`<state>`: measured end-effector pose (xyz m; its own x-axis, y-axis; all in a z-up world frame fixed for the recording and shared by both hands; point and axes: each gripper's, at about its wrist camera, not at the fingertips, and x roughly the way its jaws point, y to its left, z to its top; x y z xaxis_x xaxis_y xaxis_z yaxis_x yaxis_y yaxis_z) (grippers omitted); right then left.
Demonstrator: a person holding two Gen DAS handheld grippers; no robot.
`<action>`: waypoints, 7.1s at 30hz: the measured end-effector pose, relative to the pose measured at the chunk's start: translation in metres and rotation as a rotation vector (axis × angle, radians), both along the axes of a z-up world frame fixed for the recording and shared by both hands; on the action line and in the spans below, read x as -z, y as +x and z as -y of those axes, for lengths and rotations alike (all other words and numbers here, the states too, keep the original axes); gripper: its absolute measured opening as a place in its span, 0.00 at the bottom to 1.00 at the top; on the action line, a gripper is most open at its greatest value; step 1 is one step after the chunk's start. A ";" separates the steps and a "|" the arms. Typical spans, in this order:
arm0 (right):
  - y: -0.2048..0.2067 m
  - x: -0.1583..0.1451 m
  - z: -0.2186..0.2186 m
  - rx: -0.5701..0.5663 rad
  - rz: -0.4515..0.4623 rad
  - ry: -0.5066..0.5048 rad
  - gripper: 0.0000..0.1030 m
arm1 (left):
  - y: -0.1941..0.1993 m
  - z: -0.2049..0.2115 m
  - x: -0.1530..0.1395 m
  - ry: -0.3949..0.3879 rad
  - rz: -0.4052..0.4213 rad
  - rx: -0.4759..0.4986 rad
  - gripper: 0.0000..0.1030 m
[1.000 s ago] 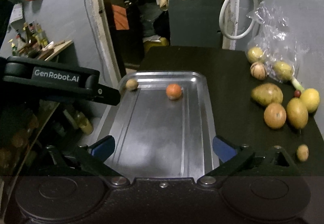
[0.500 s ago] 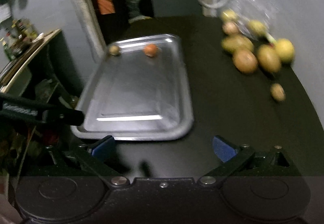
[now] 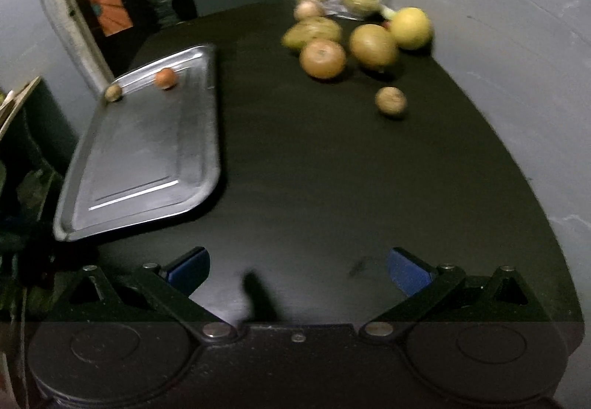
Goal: Organize fruits
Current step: 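Move both tools back toward the fruit cluster, then grasp the large orange with the left tool while the right tool grasps a brown fruit, then carry the orange and brown fruit over the tray with both tools, then open both tools to release the orange and brown fruit into the tray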
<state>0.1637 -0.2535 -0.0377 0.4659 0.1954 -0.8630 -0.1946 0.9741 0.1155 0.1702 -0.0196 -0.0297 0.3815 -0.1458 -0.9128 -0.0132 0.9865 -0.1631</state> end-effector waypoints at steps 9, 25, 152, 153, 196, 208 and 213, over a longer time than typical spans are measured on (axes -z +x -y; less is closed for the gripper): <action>0.015 -0.001 0.024 0.070 0.061 -0.034 0.99 | 0.014 0.040 -0.004 0.036 0.000 0.110 0.99; 0.060 0.001 0.051 0.013 0.188 -0.143 0.99 | 0.084 0.064 -0.003 0.019 0.012 0.020 0.99; 0.025 -0.021 -0.085 -0.283 0.228 0.007 0.28 | 0.059 -0.046 -0.028 -0.109 0.217 -0.205 0.47; 0.025 -0.022 -0.089 -0.288 0.218 0.012 0.28 | 0.055 -0.053 -0.028 -0.108 0.219 -0.219 0.47; 0.135 0.015 -0.216 -0.332 0.223 -0.085 0.28 | 0.131 -0.160 0.017 -0.112 0.200 -0.250 0.47; 0.147 0.029 -0.233 -0.360 0.218 -0.130 0.28 | 0.138 -0.154 0.017 -0.068 0.202 -0.224 0.48; 0.148 0.033 -0.233 -0.361 0.209 -0.147 0.30 | 0.137 -0.155 0.015 -0.090 0.186 -0.233 0.52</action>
